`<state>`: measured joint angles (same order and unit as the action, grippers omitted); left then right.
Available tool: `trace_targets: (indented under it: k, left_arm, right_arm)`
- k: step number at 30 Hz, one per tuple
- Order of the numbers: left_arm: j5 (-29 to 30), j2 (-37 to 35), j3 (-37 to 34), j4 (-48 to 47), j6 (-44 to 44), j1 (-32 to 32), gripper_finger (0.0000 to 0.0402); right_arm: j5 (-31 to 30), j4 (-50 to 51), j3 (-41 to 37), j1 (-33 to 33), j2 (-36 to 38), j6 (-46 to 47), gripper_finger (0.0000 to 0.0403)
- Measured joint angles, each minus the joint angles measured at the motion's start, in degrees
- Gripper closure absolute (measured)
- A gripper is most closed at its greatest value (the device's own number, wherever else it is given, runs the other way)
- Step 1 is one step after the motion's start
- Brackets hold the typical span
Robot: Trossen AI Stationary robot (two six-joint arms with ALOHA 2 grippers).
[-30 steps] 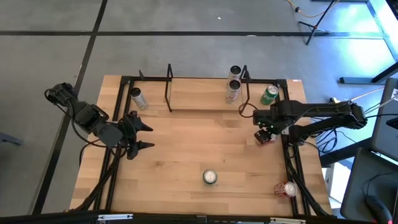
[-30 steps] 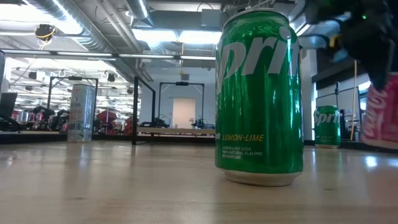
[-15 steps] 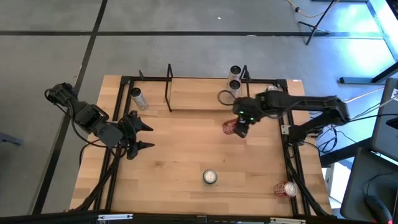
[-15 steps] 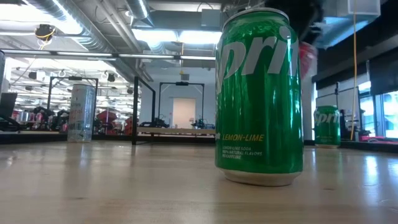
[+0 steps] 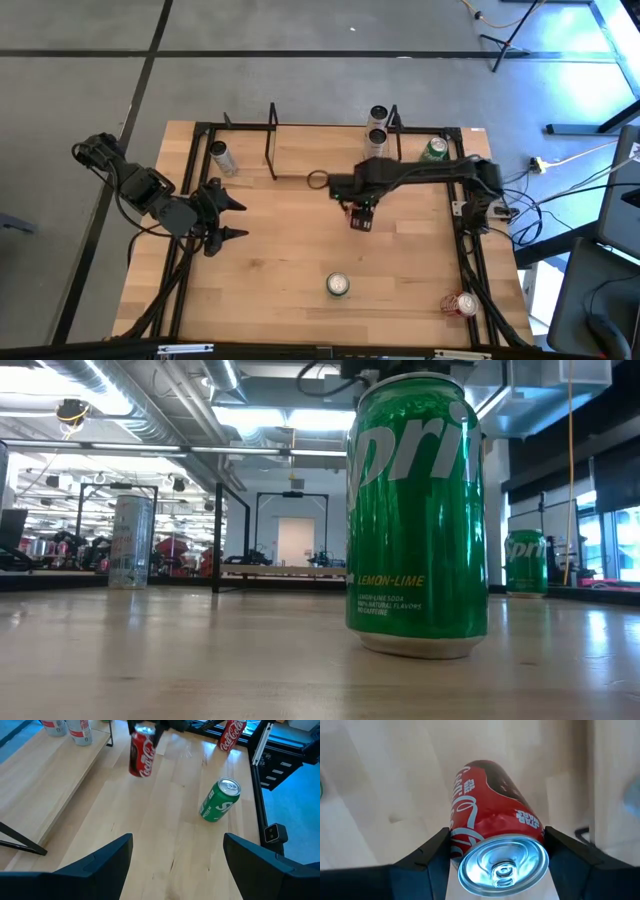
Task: Place canned beverage on shelf
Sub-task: Put the red soda can on the shelf
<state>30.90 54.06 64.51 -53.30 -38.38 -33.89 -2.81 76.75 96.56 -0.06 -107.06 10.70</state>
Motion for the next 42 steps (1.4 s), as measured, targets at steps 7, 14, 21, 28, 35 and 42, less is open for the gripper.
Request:
trace_targets:
  k: [7,14,21,28,35,42]
  left_arm:
    - [0.08,0.00,0.00,0.00,0.05,0.00,0.0104]
    - [0.18,0.00,0.00,-0.01,0.06,0.00,0.0104]
    - [0.21,0.00,0.00,0.00,0.07,0.00,0.0104]
    - [0.19,0.00,0.00,0.00,0.07,0.00,0.0104]
    - [0.17,0.00,0.00,0.00,0.06,0.00,0.0104]
    - [0.15,0.00,0.00,-0.07,0.07,0.00,0.0104]
  right_arm:
    - [0.44,-0.60,0.69,2.71,-4.02,-3.54,0.0161]
    - [-0.16,-1.37,0.83,4.71,-5.29,-3.64,0.0144]
    - [-0.19,-3.43,0.73,4.96,-5.40,-2.48,0.0100]
    - [-0.13,-3.47,0.67,4.92,-3.83,-0.61,0.0079]
    - [0.04,-3.54,0.65,4.99,2.80,3.31,0.0080]
    - [-6.22,-13.30,-5.78,7.75,12.83,7.55,0.0080]
